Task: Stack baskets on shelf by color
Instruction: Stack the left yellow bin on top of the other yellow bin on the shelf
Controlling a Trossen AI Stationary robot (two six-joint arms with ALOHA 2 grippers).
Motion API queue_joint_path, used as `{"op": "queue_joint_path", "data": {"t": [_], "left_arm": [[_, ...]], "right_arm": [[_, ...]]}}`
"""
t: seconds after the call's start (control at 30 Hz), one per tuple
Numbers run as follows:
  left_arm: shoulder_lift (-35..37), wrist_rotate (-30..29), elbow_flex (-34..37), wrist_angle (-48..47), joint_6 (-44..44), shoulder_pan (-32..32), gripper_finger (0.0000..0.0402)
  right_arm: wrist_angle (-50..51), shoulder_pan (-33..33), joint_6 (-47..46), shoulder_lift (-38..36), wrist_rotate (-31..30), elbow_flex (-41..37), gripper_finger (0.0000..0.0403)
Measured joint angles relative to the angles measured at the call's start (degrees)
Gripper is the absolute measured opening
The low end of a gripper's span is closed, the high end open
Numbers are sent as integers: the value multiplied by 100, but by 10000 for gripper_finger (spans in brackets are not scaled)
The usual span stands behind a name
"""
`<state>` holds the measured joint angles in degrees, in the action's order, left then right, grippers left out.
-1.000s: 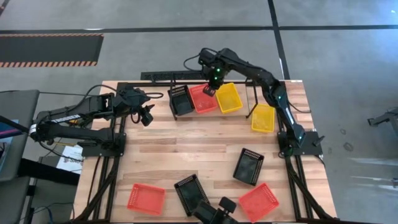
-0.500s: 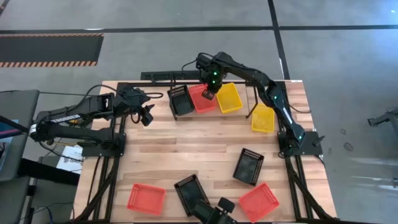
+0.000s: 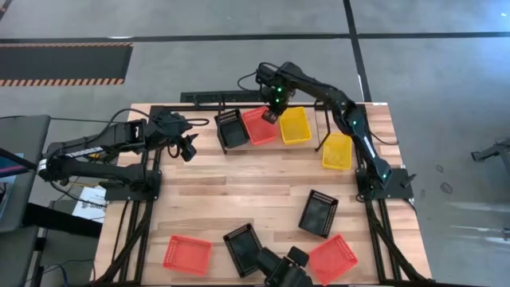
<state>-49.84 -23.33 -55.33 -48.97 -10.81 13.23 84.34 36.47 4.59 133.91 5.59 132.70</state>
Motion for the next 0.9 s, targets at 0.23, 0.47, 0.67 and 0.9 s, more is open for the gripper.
{"op": "queue_joint_path", "data": {"t": [0.23, 0.47, 0.67, 0.9], "left_arm": [[0, 0, 0, 0, -11, 0, 146], [0, 0, 0, 0, -42, -2, 146], [0, 0, 0, 0, -95, 0, 146], [0, 1, 0, 0, -100, 0, 146]], "right_arm": [[251, 109, 130, 0, -271, 0, 0], [235, 94, 238, -27, -269, 4, 0], [450, -149, 78, -532, -267, 4, 0], [565, -589, -396, -1306, -558, 11, 0]]}}
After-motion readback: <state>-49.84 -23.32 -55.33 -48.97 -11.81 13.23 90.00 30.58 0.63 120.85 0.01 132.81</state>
